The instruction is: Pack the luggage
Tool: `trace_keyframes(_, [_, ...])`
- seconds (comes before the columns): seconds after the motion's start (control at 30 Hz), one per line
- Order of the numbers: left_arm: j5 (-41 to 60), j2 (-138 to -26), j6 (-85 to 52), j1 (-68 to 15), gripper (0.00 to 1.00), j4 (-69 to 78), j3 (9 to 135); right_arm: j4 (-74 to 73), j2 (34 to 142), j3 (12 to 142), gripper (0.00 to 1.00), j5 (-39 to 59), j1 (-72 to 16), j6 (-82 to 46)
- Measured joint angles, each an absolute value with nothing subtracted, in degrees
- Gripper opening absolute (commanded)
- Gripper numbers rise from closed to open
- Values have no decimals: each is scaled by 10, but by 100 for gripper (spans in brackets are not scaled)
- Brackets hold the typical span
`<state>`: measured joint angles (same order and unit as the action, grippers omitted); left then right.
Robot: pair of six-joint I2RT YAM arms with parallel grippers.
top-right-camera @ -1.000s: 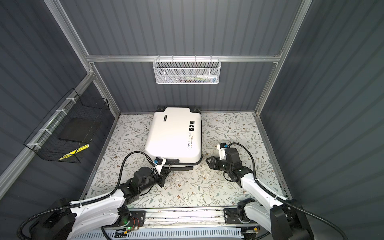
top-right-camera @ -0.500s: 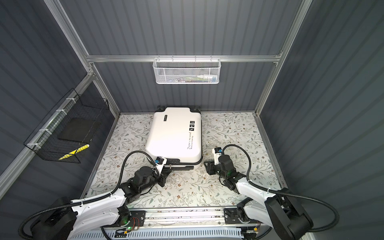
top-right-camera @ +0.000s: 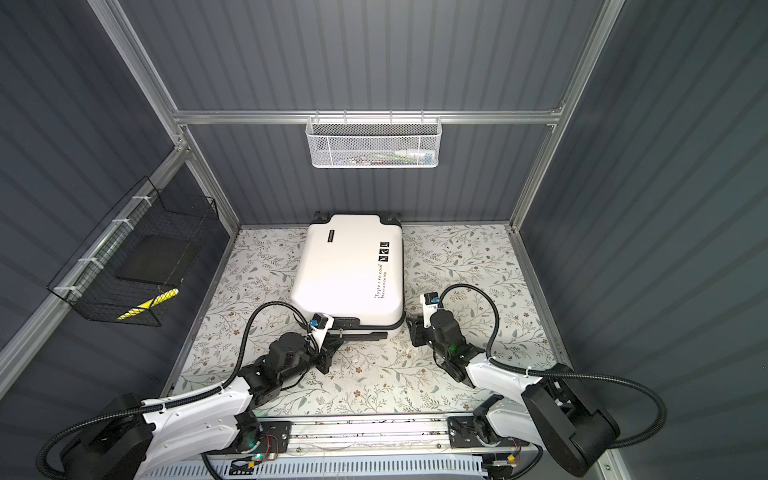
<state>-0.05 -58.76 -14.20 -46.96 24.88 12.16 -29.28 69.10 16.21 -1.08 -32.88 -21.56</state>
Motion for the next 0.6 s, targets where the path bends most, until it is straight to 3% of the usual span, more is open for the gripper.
trace_keyframes(0.6, [0, -588, -142, -470, 0, 249, 122, -290, 713, 188, 30, -28, -347, -183])
